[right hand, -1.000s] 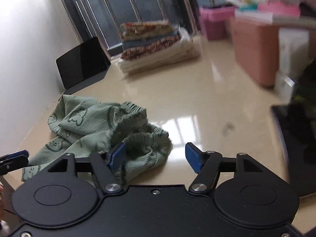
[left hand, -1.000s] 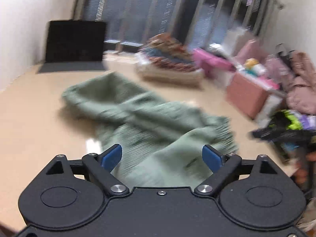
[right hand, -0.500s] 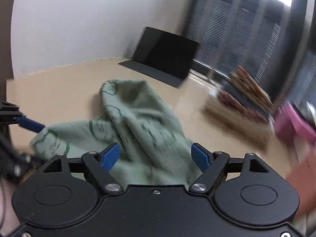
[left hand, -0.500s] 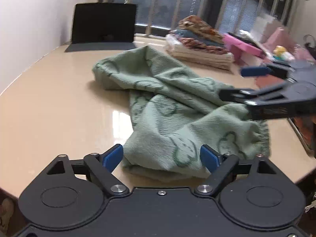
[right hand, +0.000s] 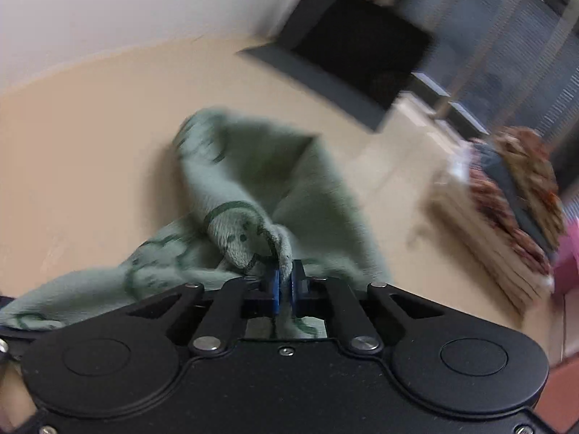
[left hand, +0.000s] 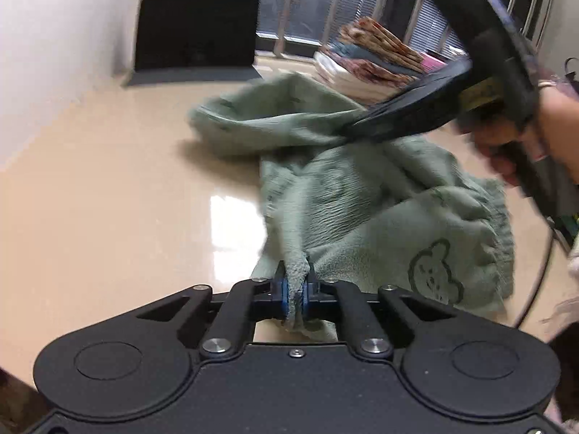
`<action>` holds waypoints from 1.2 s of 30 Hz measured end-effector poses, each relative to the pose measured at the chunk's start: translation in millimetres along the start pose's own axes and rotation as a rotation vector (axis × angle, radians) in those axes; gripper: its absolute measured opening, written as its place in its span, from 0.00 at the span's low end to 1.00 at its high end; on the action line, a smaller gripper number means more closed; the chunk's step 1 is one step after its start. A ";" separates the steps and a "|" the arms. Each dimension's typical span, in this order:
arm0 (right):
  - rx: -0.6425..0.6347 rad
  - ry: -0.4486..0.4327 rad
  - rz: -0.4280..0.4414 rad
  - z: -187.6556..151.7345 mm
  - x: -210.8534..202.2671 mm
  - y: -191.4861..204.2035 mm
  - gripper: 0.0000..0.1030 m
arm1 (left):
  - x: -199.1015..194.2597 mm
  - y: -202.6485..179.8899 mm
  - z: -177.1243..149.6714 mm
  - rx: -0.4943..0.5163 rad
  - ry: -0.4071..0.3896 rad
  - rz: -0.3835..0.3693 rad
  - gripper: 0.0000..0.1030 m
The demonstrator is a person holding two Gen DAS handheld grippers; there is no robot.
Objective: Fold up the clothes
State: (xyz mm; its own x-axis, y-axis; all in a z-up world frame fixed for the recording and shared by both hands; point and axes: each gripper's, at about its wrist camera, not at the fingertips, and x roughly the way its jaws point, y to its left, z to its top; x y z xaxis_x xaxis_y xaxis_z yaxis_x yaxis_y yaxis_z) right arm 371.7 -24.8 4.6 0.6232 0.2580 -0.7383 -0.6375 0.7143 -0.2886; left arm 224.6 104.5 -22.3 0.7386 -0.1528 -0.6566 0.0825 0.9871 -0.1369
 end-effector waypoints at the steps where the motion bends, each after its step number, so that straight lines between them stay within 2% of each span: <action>1: 0.052 -0.022 -0.017 -0.3 -7.2 -14.3 0.04 | -3.1 5.5 4.2 0.003 -0.012 0.023 0.06; 4: 0.201 -0.096 -0.097 -8.0 -35.5 -59.6 0.03 | -16.9 27.6 20.1 -0.020 -0.059 0.092 0.06; 9: 0.439 -0.143 -0.091 -41.4 -74.2 -127.7 0.03 | -32.1 50.8 50.8 -0.033 -0.131 0.157 0.07; 11: 0.494 -0.110 -0.056 -59.9 -75.8 -140.1 0.08 | -27.6 53.6 60.9 -0.033 -0.125 0.167 0.11; 12: 0.512 -0.090 -0.038 -68.3 -73.4 -142.6 0.13 | -23.9 53.1 64.1 -0.036 -0.119 0.174 0.26; 13: 0.531 -0.071 -0.022 -76.9 -71.2 -144.9 0.34 | -21.1 51.2 64.7 -0.042 -0.117 0.188 0.49; 14: 0.554 -0.063 -0.020 -86.5 -70.1 -146.4 0.48 | -19.5 48.5 64.2 -0.045 -0.121 0.201 0.61; 15: 0.577 -0.067 -0.021 -95.2 -72.0 -146.4 0.69 | -20.2 44.8 61.9 -0.041 -0.136 0.210 0.76; 16: 0.598 -0.081 -0.019 -104.4 -75.2 -144.7 0.81 | -20.8 41.1 59.6 -0.037 -0.152 0.220 0.80; 17: 0.608 -0.096 -0.010 -113.4 -78.7 -141.9 0.84 | -21.8 37.7 56.7 -0.032 -0.164 0.225 0.82; 19: 0.613 -0.122 0.007 -130.9 -88.7 -132.9 0.94 | -25.9 31.6 48.0 -0.028 -0.181 0.221 1.00; 22: 0.575 -0.159 0.003 -155.6 -106.9 -115.3 0.99 | -29.3 23.3 32.3 -0.023 -0.183 0.199 1.00; 27: 0.479 -0.166 -0.051 -189.2 -123.0 -80.3 0.99 | -31.0 0.9 4.0 0.039 -0.139 0.143 1.00; 32: 0.428 -0.173 -0.162 -214.8 -129.1 -44.0 0.99 | -22.5 -30.3 -21.0 0.126 -0.087 0.107 1.00; 36: 0.415 -0.177 -0.225 -225.0 -129.5 -27.5 0.99 | -12.1 -51.3 -30.3 0.192 -0.071 0.118 1.00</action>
State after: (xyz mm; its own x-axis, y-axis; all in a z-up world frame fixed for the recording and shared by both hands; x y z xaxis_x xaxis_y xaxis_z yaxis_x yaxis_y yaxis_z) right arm 206.5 -224.2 -29.0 0.8147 0.1486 -0.5605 -0.2673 0.9540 -0.1356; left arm 191.2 54.3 -29.8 0.7954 -0.0392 -0.6048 0.1135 0.9899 0.0852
